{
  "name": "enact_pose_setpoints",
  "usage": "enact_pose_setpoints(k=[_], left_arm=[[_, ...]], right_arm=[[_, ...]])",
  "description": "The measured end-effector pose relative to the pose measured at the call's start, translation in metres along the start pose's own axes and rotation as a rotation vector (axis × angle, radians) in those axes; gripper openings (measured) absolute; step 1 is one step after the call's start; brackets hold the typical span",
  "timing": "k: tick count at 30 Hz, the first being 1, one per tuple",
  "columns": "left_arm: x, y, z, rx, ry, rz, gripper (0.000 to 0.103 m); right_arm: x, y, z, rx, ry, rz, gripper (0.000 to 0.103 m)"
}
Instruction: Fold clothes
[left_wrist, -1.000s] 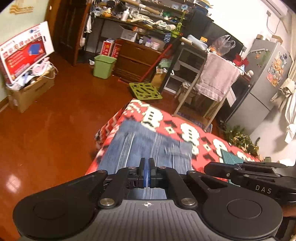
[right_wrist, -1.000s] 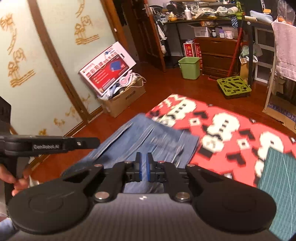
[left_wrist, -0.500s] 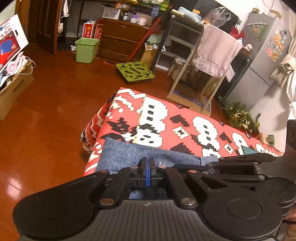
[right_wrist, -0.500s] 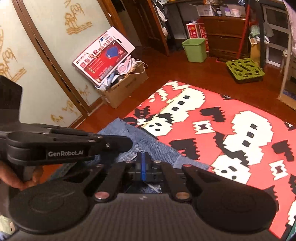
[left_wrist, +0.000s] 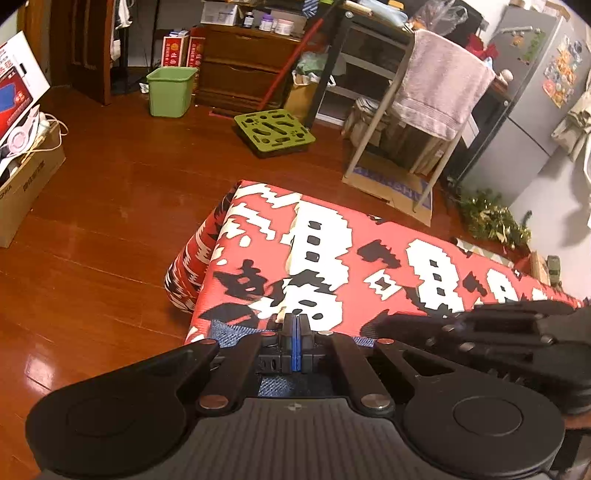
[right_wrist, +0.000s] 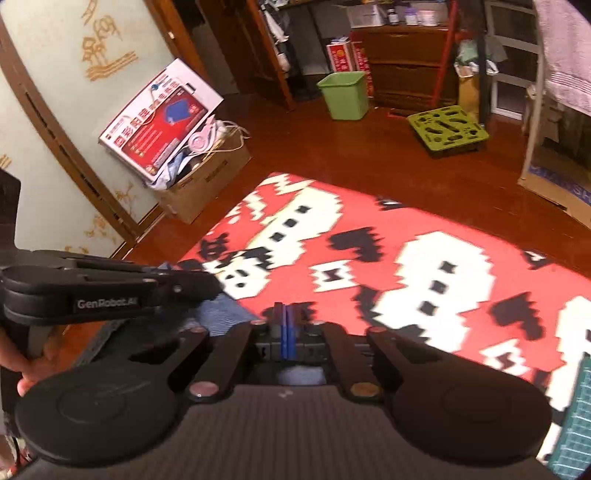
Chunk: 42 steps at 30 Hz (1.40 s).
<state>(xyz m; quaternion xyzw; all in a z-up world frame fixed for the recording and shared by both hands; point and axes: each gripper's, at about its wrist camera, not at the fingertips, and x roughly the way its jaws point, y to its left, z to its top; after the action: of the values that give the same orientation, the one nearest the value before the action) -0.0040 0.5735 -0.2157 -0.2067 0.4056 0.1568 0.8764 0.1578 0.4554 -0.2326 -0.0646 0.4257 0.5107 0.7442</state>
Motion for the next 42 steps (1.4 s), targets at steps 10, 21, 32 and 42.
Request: enact_pose_setpoints(k=[10, 21, 32, 42], left_arm=[[-0.022, -0.005, 0.006, -0.007, 0.045, -0.122, 0.001], [0.008, -0.041, -0.001, 0.014, 0.075, -0.118, 0.001], [-0.042, 0.006, 0.034, -0.004, 0.062, -0.046, 0.001], [-0.018, 0.031, 0.009, -0.058, 0.102, -0.040, 0.001]], right_arm=[[-0.017, 0.001, 0.003, 0.006, 0.049, 0.086, 0.003], [-0.019, -0.022, -0.007, 0.091, 0.048, 0.030, 0.000], [-0.018, 0.033, 0.039, -0.006, 0.069, 0.112, 0.005], [0.032, 0.065, 0.011, 0.027, 0.149, 0.116, 0.005]])
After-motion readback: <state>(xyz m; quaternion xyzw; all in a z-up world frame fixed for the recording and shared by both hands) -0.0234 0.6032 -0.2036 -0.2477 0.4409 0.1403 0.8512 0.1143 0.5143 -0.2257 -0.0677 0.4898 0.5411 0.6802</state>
